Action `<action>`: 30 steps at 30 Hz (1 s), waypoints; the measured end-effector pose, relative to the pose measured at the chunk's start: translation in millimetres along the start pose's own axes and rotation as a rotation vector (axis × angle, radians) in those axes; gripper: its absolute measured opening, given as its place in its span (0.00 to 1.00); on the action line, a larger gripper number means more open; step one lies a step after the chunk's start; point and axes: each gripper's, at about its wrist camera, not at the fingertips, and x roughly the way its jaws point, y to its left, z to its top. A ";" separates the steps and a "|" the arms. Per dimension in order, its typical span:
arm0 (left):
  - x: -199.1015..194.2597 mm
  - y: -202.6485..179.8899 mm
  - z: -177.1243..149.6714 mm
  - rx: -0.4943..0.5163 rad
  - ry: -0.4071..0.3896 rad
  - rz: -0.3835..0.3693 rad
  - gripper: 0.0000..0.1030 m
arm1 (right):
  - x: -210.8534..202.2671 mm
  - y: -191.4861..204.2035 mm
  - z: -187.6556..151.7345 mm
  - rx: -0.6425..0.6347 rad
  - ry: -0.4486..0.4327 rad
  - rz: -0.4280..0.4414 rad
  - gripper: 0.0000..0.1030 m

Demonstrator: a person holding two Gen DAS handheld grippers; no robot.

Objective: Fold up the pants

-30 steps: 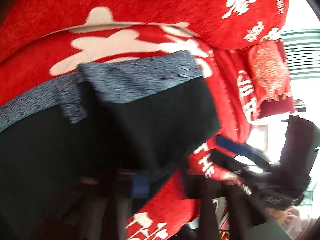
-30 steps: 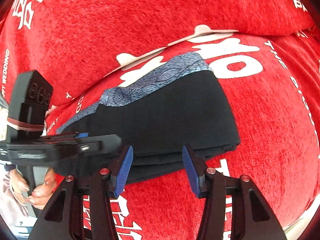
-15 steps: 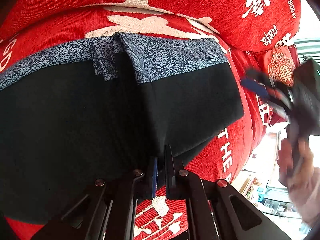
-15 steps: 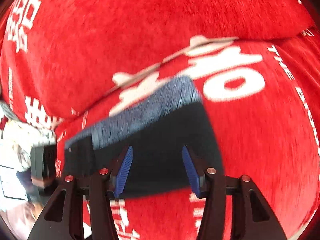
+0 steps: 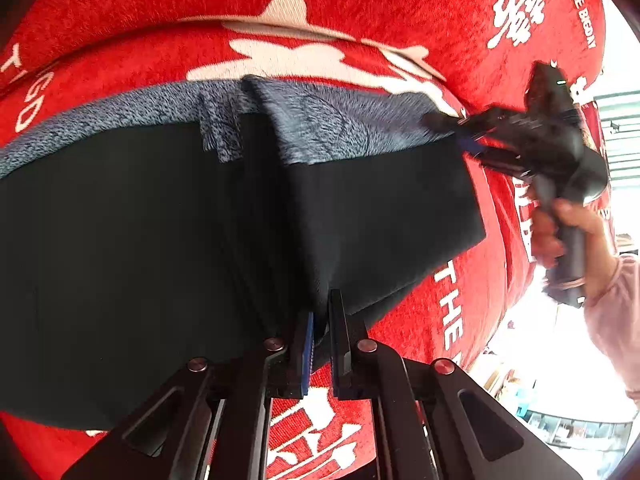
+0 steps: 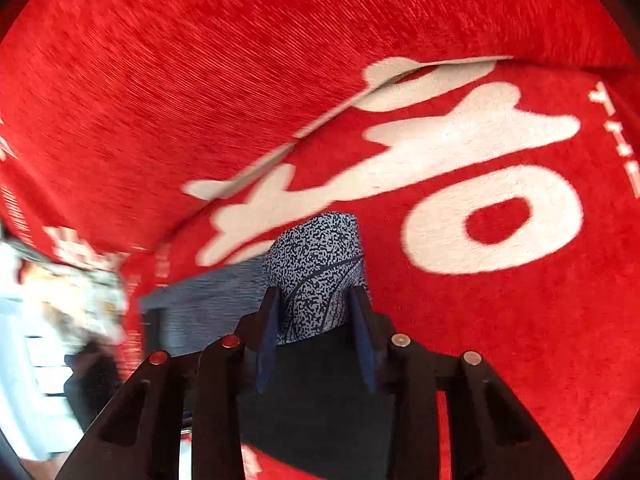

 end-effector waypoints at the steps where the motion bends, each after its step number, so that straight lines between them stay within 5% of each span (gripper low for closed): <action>1: -2.5 -1.1 1.5 -0.002 0.003 0.005 0.08 | 6.5 2.2 0.9 -0.002 0.005 -0.027 0.45; 3: -9.8 -2.6 4.4 -0.004 0.013 0.002 0.14 | 9.6 12.0 -1.5 -0.011 -0.007 -0.057 0.57; 6: -26.3 -0.3 5.8 0.004 -0.023 0.001 0.76 | -5.0 26.1 -13.0 -0.055 -0.062 -0.085 0.58; 11: -46.3 14.7 11.0 -0.024 -0.067 -0.047 0.77 | -42.9 39.4 -41.3 -0.099 -0.147 -0.111 0.58; 20: -14.5 -3.9 27.1 0.019 -0.027 -0.167 0.77 | -33.7 62.3 -83.4 -0.092 -0.097 -0.014 0.58; 24: -9.5 -5.9 28.3 0.012 -0.025 -0.189 0.71 | -28.1 67.3 -91.3 -0.103 -0.078 0.005 0.58; 26: -2.3 -4.7 29.9 0.003 0.009 -0.214 0.45 | -29.1 67.8 -94.1 -0.101 -0.077 0.011 0.58; 27: 3.9 -3.8 30.2 -0.001 0.037 -0.207 0.19 | -29.4 67.6 -95.1 -0.098 -0.076 0.013 0.58; 28: 8.2 -3.5 29.1 0.006 0.052 -0.163 0.04 | -31.2 67.4 -96.4 -0.094 -0.076 0.014 0.58; 30: 8.2 -2.4 26.2 0.020 0.040 -0.106 0.04 | -33.9 67.3 -98.0 -0.090 -0.076 0.015 0.57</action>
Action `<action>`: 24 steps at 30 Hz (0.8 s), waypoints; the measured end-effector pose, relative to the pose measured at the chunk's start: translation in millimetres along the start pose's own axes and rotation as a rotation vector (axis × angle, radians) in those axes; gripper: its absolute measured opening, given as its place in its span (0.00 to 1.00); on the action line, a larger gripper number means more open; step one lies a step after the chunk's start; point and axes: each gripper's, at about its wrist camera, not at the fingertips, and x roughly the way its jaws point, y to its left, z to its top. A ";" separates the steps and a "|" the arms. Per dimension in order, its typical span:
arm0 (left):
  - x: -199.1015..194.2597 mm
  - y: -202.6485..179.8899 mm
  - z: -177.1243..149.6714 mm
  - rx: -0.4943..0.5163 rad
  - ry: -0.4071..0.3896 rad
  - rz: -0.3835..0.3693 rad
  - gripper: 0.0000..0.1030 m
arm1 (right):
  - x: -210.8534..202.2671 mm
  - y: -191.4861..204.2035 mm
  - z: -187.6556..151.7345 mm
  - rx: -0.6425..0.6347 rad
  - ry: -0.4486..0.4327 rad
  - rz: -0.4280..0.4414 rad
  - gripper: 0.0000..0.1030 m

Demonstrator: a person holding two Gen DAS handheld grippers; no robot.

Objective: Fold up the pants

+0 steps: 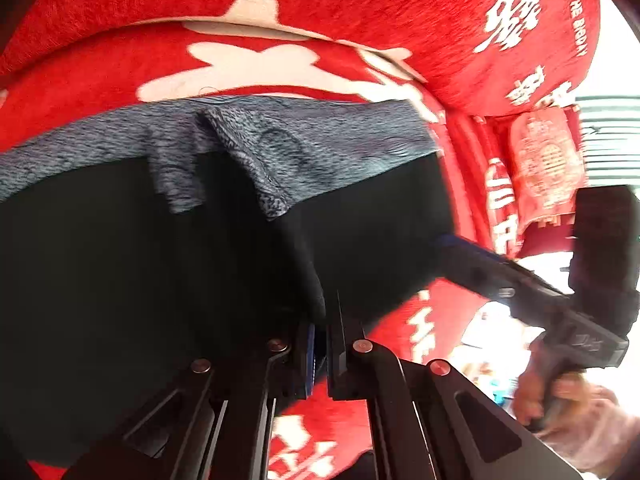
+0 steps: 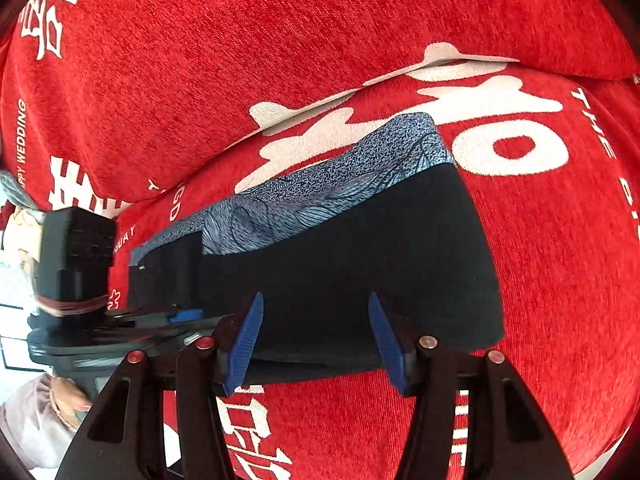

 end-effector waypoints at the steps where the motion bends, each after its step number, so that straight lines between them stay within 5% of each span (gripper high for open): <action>1: -3.5 0.2 -2.1 0.002 -0.010 0.001 0.04 | -1.4 -0.3 0.4 0.001 0.000 0.002 0.57; 11: -2.6 16.7 -23.0 -0.021 -0.044 0.020 0.04 | 3.7 2.8 -12.7 0.006 0.044 0.010 0.57; 16: -8.8 11.4 -26.7 -0.010 -0.065 0.033 0.04 | -9.9 7.1 8.8 -0.068 -0.019 -0.029 0.56; 19: -9.8 9.5 -24.3 -0.036 -0.059 0.043 0.04 | -7.5 5.5 40.2 -0.089 -0.040 -0.075 0.22; 24: -14.0 2.1 -22.7 -0.051 -0.044 0.105 0.16 | 46.8 -12.1 77.2 -0.042 0.057 -0.117 0.20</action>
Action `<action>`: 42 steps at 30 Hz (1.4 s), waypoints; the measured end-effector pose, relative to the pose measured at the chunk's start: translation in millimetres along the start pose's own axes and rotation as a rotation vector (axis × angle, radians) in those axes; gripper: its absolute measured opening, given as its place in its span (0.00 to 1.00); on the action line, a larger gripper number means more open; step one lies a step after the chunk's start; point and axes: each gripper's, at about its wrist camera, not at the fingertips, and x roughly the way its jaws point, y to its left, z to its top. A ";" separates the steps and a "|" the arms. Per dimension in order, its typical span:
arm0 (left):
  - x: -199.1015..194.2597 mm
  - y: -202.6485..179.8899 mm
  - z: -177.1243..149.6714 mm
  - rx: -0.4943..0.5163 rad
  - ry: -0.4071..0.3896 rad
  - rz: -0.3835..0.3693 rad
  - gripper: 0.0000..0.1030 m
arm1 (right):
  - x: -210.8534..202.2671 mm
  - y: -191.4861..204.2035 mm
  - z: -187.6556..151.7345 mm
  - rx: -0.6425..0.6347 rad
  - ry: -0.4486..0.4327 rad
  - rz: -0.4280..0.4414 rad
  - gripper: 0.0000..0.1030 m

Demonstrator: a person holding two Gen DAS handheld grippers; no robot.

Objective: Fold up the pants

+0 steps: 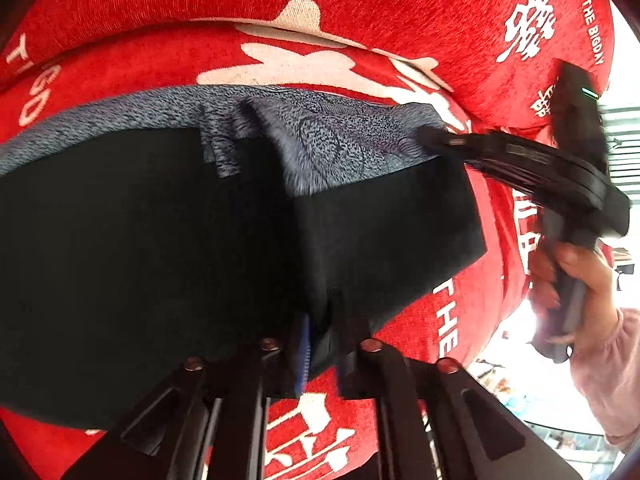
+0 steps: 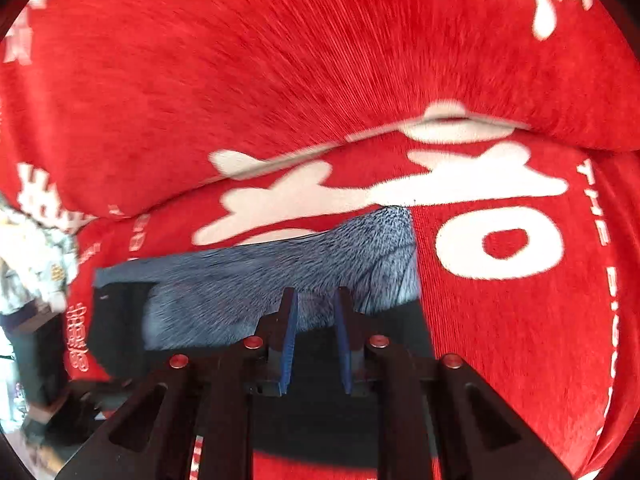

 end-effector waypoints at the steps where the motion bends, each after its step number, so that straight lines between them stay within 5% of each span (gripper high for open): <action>1: -3.2 -2.0 -0.9 0.006 -0.003 0.029 0.26 | 7.1 -0.4 0.1 0.010 0.017 0.004 0.20; 2: -6.9 -3.1 -2.1 0.013 -0.014 0.056 0.37 | 10.5 3.2 -0.9 0.014 0.010 -0.001 0.20; 3: -12.6 -3.3 -3.9 0.017 -0.034 0.098 0.64 | 9.3 10.6 -2.5 0.005 0.001 -0.003 0.20; 4: -21.8 -2.1 -7.0 0.018 -0.075 0.140 0.75 | 9.4 17.1 -4.6 -0.003 0.007 0.019 0.20; 10: -40.6 23.3 -12.9 -0.037 -0.104 0.323 0.75 | 10.9 70.7 -25.1 -0.062 0.060 0.132 0.22; 12: -41.5 34.5 -14.0 -0.060 -0.094 0.387 0.75 | 9.0 90.9 -31.0 -0.083 0.060 0.135 0.55; 14: -43.9 47.7 -17.6 -0.086 -0.085 0.426 0.75 | 6.9 110.4 -37.8 -0.136 0.050 0.114 0.64; 16: -47.1 58.1 -21.4 -0.116 -0.084 0.440 0.75 | 7.5 129.3 -44.2 -0.205 0.038 0.044 0.57; 17: -48.8 62.6 -22.8 -0.128 -0.087 0.447 0.75 | 8.8 139.0 -46.9 -0.244 0.030 -0.013 0.26; 18: -50.0 64.1 -24.2 -0.132 -0.089 0.450 0.75 | 13.4 144.4 -49.0 -0.262 0.033 -0.037 0.09; 23: -50.0 74.8 -31.2 -0.154 -0.079 0.475 0.75 | 55.6 138.1 -64.8 -0.157 0.168 0.056 0.07; 28: -52.2 85.1 -38.5 -0.159 -0.086 0.492 0.75 | 32.6 158.4 -84.5 -0.211 0.119 0.080 0.08; 34: -58.1 94.4 -46.4 -0.176 -0.083 0.477 0.75 | -21.5 149.4 -82.9 -0.276 -0.039 -0.041 0.20; 42: -59.4 95.1 -48.9 -0.186 -0.080 0.485 0.75 | 14.7 109.5 -76.0 -0.159 0.079 -0.121 0.22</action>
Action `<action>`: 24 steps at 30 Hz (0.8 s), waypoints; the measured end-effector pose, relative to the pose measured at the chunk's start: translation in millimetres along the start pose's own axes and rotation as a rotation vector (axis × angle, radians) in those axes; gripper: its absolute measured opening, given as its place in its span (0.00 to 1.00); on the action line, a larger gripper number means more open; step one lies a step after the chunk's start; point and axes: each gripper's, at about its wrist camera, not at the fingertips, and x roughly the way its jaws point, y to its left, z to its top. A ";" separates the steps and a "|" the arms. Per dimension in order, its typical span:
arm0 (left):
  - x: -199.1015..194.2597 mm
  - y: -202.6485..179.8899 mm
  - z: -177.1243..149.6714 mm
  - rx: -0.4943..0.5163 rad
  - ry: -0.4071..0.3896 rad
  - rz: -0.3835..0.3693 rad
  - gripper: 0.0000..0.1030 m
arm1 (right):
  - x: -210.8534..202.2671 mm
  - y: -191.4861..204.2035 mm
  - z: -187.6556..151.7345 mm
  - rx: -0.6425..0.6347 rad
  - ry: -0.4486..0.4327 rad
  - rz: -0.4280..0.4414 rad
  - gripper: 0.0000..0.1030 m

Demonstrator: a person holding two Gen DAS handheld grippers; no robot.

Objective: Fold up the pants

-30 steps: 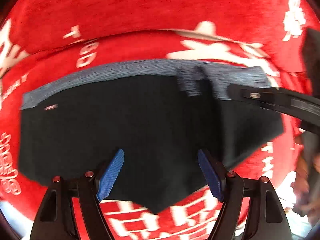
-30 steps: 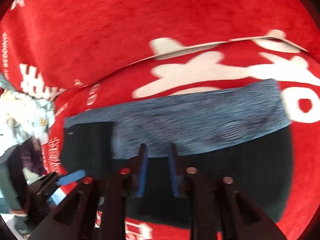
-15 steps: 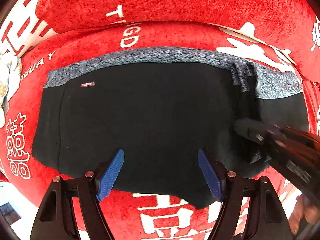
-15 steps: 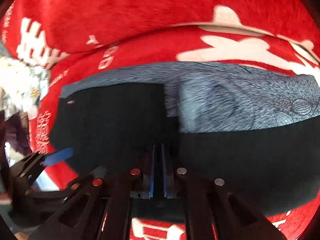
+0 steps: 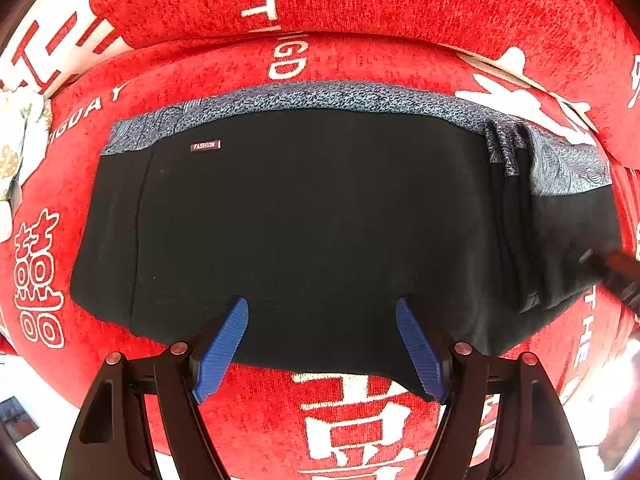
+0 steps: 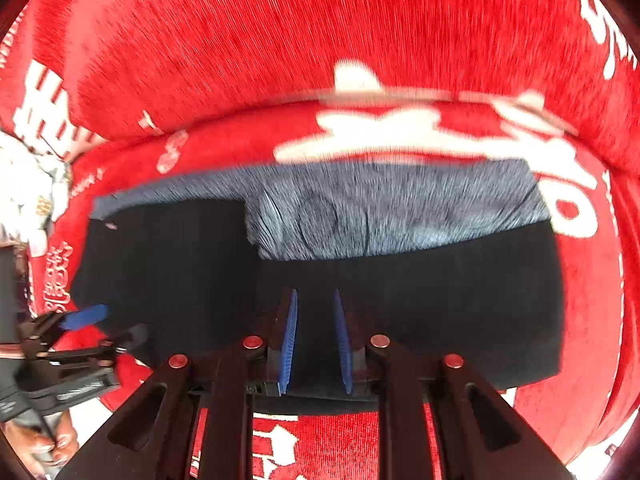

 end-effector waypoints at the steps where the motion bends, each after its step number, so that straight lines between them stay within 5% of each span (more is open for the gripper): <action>1: 0.0 0.6 -0.6 0.000 0.001 0.001 0.75 | 8.5 2.0 -5.4 0.007 0.024 0.003 0.23; 3: -3.3 7.1 -6.5 -0.003 0.002 0.002 0.75 | 4.6 8.2 -12.3 -0.008 -0.028 -0.031 0.23; 11: -6.7 14.7 -10.6 -0.006 -0.004 0.005 0.75 | 3.7 29.4 -23.4 -0.092 0.019 -0.025 0.41; 24: -9.4 52.8 -17.7 -0.089 -0.012 -0.038 0.75 | -8.5 74.7 -32.1 -0.162 0.047 -0.027 0.53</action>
